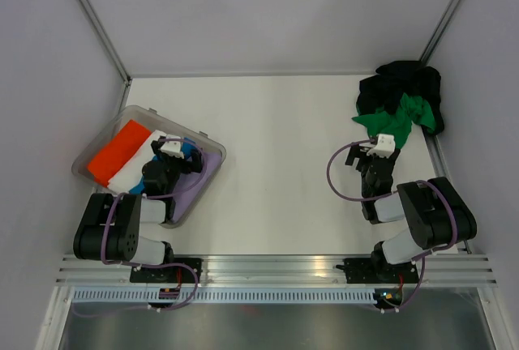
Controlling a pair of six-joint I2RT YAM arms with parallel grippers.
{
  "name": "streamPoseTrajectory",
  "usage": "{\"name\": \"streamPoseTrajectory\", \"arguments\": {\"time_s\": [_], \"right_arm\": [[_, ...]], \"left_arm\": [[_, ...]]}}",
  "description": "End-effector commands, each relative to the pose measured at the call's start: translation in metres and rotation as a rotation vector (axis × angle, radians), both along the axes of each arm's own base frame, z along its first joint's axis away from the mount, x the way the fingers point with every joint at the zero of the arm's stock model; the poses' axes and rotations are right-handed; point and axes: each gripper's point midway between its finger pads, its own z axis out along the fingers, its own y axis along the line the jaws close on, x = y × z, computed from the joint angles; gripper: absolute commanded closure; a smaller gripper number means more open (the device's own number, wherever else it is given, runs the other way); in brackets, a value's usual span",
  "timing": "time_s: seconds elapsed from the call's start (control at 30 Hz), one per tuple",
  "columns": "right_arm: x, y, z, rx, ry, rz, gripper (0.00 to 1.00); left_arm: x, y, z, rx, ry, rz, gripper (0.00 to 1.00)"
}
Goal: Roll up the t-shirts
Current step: Grab a tshirt with the right arm
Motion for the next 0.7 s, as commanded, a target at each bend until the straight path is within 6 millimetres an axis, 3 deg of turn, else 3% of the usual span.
{"name": "streamPoseTrajectory", "arguments": {"time_s": [0.0, 0.13, 0.17, 0.2, 0.23, 0.27, 0.33, 0.37, 0.4, 0.47, 0.53, 0.57, 0.63, 0.67], "right_arm": [[0.007, 0.004, 0.013, 0.014, -0.044, 0.018, 0.02], [0.009, 0.003, 0.017, 0.005, -0.01, 0.015, 0.02], [0.017, 0.003, 0.047, 0.014, -0.06, 0.006, 0.02], [0.014, 0.0, 0.038, 0.018, 0.017, -0.013, 0.02], [0.014, -0.003, 0.048, 0.039, 0.005, -0.04, 0.02], [0.018, -0.001, 0.08, 0.06, -0.064, -0.032, 0.02], [0.016, 0.005, 0.091, 0.079, -0.031, -0.006, 0.02], [0.022, 0.005, 0.127, 0.096, -0.089, -0.009, 0.02], [0.019, 0.003, 0.121, 0.094, -0.019, -0.026, 0.02], [0.021, -0.007, 0.139, 0.098, 0.031, -0.095, 0.02], [0.024, -0.013, 0.143, 0.084, 0.084, -0.144, 0.02], [0.034, -0.019, 0.152, 0.071, 0.102, -0.184, 0.02], [0.038, -0.03, 0.12, 0.028, 0.269, -0.238, 0.02], [0.047, -0.034, 0.131, 0.047, 0.267, -0.269, 0.02]], "left_arm": [[0.004, 0.004, 0.001, -0.04, 0.009, 0.026, 0.0], [0.004, 0.004, 0.001, -0.038, 0.009, 0.026, 0.0], [0.005, 0.004, 0.002, -0.038, 0.007, 0.026, 0.0], [0.005, 0.004, 0.002, -0.038, 0.007, 0.026, 0.0], [0.004, 0.004, 0.001, -0.04, 0.01, 0.026, 0.0], [0.004, 0.004, 0.001, -0.04, 0.009, 0.026, 0.0], [0.005, 0.006, 0.003, -0.042, 0.006, 0.042, 0.0], [0.01, 0.013, 0.009, -0.048, 0.002, 0.085, 0.0], [0.009, 0.016, -0.002, -0.057, 0.072, 0.106, 0.0], [0.018, 0.018, 0.006, -0.05, 0.137, 0.125, 0.0], [0.026, 0.017, 0.022, -0.052, 0.129, 0.116, 0.0], [0.026, 0.014, 0.027, -0.052, 0.12, 0.1, 0.0], [0.023, 0.01, 0.033, -0.033, 0.111, 0.067, 0.0], [0.021, 0.005, 0.043, -0.027, 0.093, 0.036, 0.0]]}}
